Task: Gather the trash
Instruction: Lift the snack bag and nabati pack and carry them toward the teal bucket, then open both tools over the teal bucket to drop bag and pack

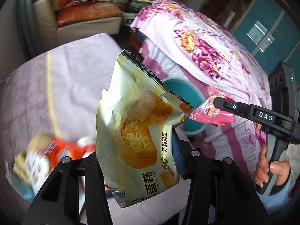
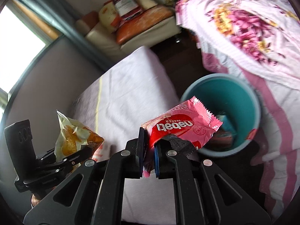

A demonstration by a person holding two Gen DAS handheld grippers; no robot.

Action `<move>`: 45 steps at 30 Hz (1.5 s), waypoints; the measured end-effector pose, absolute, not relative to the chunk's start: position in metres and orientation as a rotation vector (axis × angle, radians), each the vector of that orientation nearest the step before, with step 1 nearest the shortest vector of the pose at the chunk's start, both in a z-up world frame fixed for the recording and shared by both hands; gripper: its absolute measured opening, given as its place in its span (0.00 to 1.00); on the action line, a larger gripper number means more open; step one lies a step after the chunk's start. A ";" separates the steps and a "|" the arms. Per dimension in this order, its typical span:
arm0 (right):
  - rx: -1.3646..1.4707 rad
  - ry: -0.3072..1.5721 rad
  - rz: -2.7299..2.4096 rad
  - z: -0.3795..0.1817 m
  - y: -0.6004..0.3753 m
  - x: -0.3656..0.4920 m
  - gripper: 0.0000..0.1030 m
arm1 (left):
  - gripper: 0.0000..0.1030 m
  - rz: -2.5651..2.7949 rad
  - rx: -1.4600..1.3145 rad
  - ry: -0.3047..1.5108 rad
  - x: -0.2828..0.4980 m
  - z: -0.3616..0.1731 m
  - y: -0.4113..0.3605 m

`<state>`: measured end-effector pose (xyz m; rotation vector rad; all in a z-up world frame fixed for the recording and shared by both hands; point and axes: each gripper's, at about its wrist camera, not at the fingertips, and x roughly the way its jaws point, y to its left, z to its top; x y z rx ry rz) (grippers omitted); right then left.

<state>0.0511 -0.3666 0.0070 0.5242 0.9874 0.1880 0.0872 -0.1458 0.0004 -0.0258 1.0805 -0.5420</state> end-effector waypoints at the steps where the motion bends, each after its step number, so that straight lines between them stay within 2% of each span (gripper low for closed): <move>1: 0.530 0.984 0.174 0.007 -0.374 0.053 0.08 | 0.46 -0.552 -0.018 1.084 0.092 -0.001 -0.155; 10: 0.604 0.987 0.088 -0.012 -0.434 0.067 0.08 | 0.47 -0.607 0.077 1.143 0.127 -0.026 -0.235; 24: 0.654 1.010 0.012 -0.040 -0.479 0.079 0.08 | 0.50 -0.632 0.155 1.188 0.153 -0.053 -0.297; 27: 0.661 1.023 0.007 -0.047 -0.484 0.082 0.08 | 0.54 -0.624 0.157 1.195 0.158 -0.058 -0.301; 32: 0.667 1.051 -0.001 -0.055 -0.485 0.087 0.11 | 0.68 -0.611 0.152 1.196 0.162 -0.062 -0.303; 36: 0.665 1.070 -0.002 -0.059 -0.481 0.091 0.12 | 0.75 -0.604 0.135 1.200 0.166 -0.065 -0.301; 39: 0.664 1.074 -0.009 -0.060 -0.480 0.092 0.21 | 0.75 -0.605 0.123 1.204 0.168 -0.066 -0.298; 41: 0.652 1.069 -0.024 -0.059 -0.480 0.092 0.31 | 0.76 -0.602 0.120 1.204 0.168 -0.065 -0.296; 43: 0.649 1.066 -0.031 -0.058 -0.480 0.091 0.36 | 0.82 -0.601 0.114 1.206 0.168 -0.066 -0.293; 45: 0.647 1.063 -0.042 -0.056 -0.480 0.089 0.45 | 0.83 -0.597 0.105 1.201 0.166 -0.065 -0.289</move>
